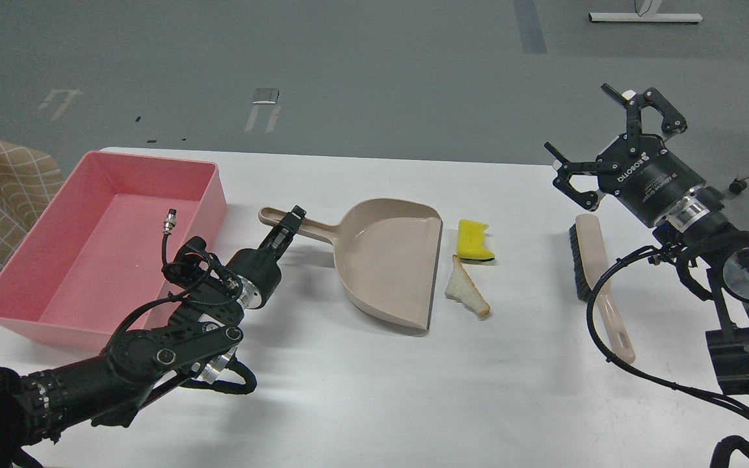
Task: Sweep and dump garbage into bin
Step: 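Grasp the dustpan handle with the left gripper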
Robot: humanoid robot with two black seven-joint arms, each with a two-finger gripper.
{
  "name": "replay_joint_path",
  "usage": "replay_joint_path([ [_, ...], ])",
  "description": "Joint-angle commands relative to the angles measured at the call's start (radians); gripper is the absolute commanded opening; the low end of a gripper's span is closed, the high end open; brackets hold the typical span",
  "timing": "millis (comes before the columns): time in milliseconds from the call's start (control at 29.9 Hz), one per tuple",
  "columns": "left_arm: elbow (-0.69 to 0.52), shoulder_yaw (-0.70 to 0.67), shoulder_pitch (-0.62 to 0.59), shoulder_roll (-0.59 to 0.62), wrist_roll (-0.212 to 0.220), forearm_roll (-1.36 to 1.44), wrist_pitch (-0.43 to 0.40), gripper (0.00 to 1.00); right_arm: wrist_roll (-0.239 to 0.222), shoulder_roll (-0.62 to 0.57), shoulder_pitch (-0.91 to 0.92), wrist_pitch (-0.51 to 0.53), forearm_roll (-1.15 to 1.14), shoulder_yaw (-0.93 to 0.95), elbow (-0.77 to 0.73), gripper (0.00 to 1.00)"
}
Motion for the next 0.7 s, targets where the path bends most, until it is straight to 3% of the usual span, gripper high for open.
replay_joint_path([
  [0, -0.011, 0.004, -0.015, -0.002, -0.001, 0.004, -0.001, 0.00, 0.000, 0.000, -0.002, 0.000, 0.000, 0.000, 0.000, 1.00],
  [669, -0.013, 0.022, -0.046, -0.005, -0.003, 0.023, -0.001, 0.00, 0.000, 0.000, -0.008, 0.000, 0.000, 0.000, 0.003, 1.00],
])
